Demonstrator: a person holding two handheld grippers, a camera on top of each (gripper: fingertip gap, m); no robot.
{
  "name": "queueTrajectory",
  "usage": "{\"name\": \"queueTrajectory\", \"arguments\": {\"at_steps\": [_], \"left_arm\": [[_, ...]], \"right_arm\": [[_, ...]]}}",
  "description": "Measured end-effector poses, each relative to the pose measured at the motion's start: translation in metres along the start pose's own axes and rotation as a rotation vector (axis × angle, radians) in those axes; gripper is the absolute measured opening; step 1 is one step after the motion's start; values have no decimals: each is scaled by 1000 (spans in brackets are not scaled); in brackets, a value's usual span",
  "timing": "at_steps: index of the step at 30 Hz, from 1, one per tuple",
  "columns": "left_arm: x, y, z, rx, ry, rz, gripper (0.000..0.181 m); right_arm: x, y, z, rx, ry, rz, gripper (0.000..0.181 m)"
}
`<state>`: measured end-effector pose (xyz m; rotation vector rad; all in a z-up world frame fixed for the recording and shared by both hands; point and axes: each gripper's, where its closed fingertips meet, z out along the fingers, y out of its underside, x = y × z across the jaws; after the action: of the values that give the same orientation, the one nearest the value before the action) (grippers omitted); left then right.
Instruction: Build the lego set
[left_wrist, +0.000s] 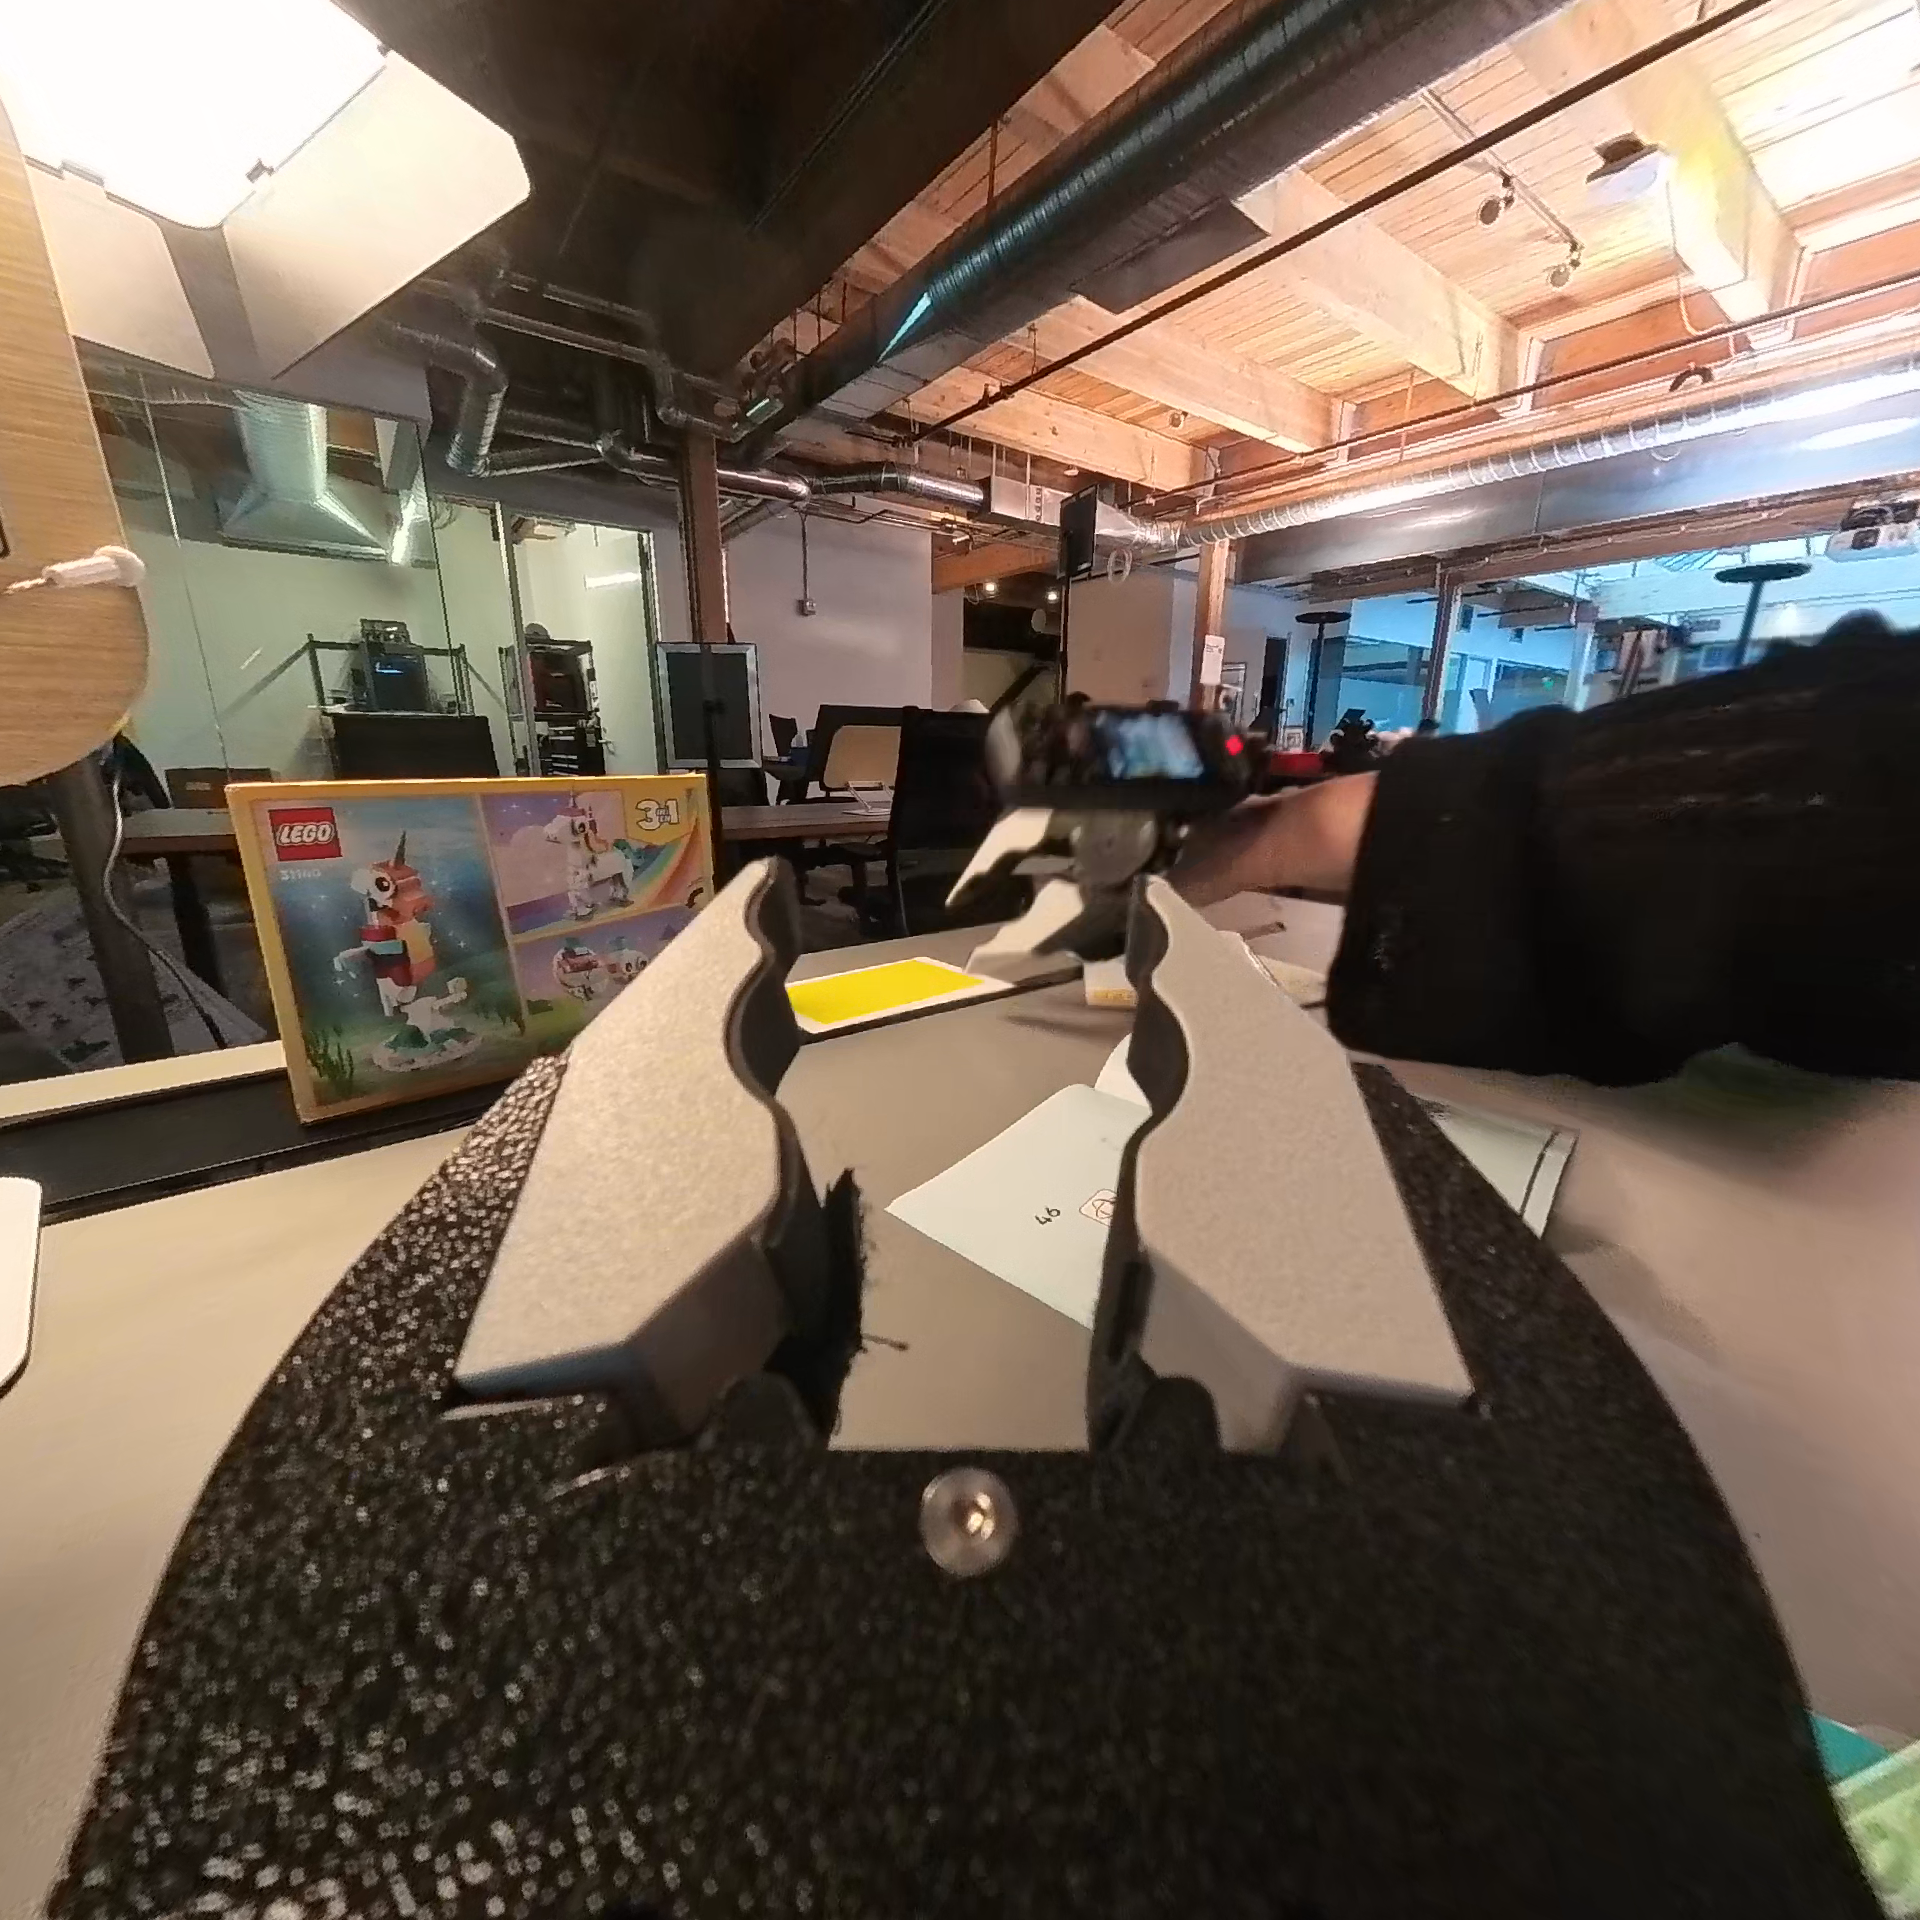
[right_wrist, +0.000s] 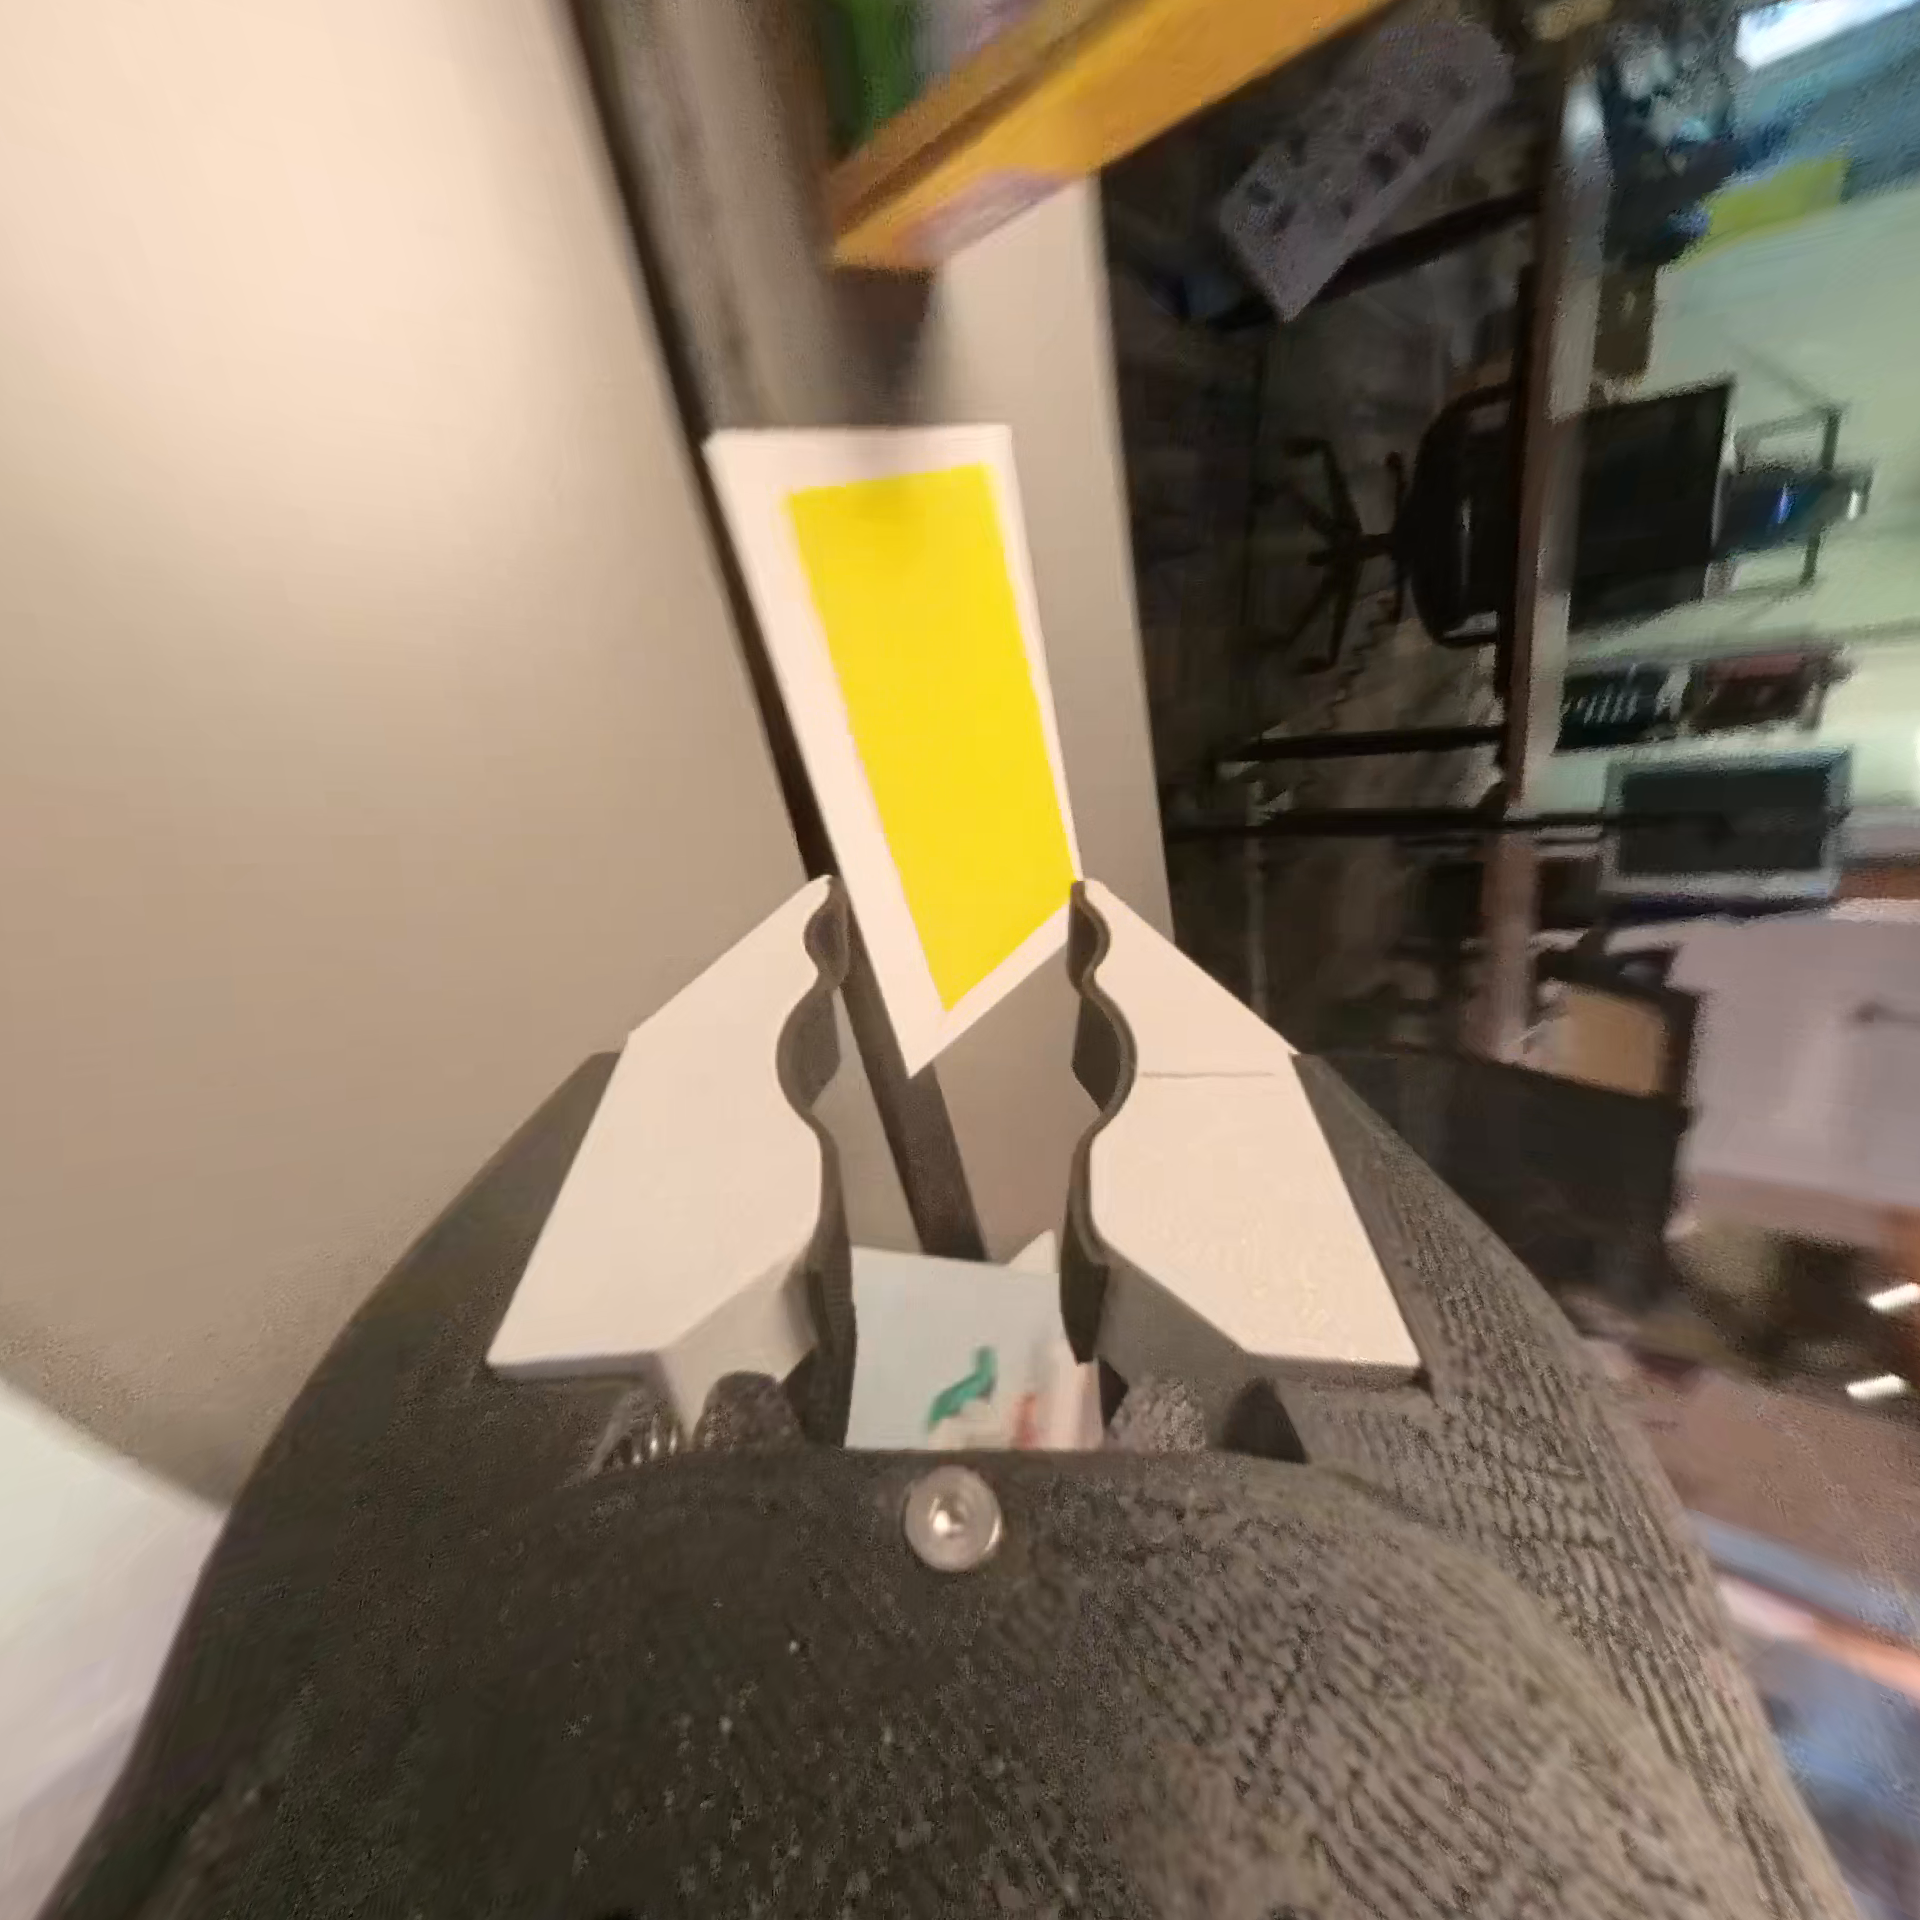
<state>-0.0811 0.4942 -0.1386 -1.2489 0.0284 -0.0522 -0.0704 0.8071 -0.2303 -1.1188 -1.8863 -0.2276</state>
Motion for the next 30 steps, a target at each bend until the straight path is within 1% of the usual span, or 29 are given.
{"name": "queueTrajectory", "arguments": {"at_steps": [2, 4, 5, 7, 8, 9, 12, 14, 17, 19, 21, 23, 24, 26, 27, 29, 30], "left_arm": [[-1, -1, 0, 3, -2, -5, 61], [-2, -1, -1, 8, -7, -8, 61], [-2, -1, -1, 8, -8, -8, 61], [-2, -1, 0, 7, -9, -4, 61], [-1, -1, 0, 6, -9, 0, 61], [-1, -1, 0, 6, -10, 5, 61], [-1, -2, -1, 10, -12, 11, 61], [-4, -3, -2, 16, -22, 12, 61], [-7, -6, -6, 25, -42, 15, 63], [-6, -8, -10, 22, -64, 47, 62], [-4, -11, -17, 19, -84, 90, 62], [2, -15, -25, 20, -89, 135, 62], [7, -19, -30, 42, -73, 138, 62], [11, -26, -41, 72, -64, 98, 63], [11, -29, -47, 81, -67, 73, 64], [12, -34, -59, 94, -71, 40, 64], [11, -36, -64, 93, -79, 38, 64]], "right_arm": [[18, -6, -35, 119, 52, 240, 47], [32, -15, -86, 324, 127, 514, 48], [33, -19, -115, 438, 148, 647, 47], [13, -25, -168, 595, 126, 862, 39], [-5, -29, -189, 647, 93, 936, 35], [-24, -34, -208, 684, 63, 972, 35], [-71, -39, -248, 760, 92, 969, 30], [-90, -40, -265, 805, 150, 908, 30], [-100, -36, -287, 872, 266, 873, 30], [-106, -42, -297, 920, 276, 825, 29], [-118, -49, -299, 944, 252, 742, 30], [-132, -58, -296, 965, 172, 684, 30], [-141, -64, -295, 988, 88, 672, 31], [-166, -79, -295, 1026, -176, 672, 32], [-179, -85, -297, 1028, -315, 671, 37], [-205, -95, -305, 999, -580, 662, 41], [-218, -99, -308, 970, -686, 649, 43]]}}
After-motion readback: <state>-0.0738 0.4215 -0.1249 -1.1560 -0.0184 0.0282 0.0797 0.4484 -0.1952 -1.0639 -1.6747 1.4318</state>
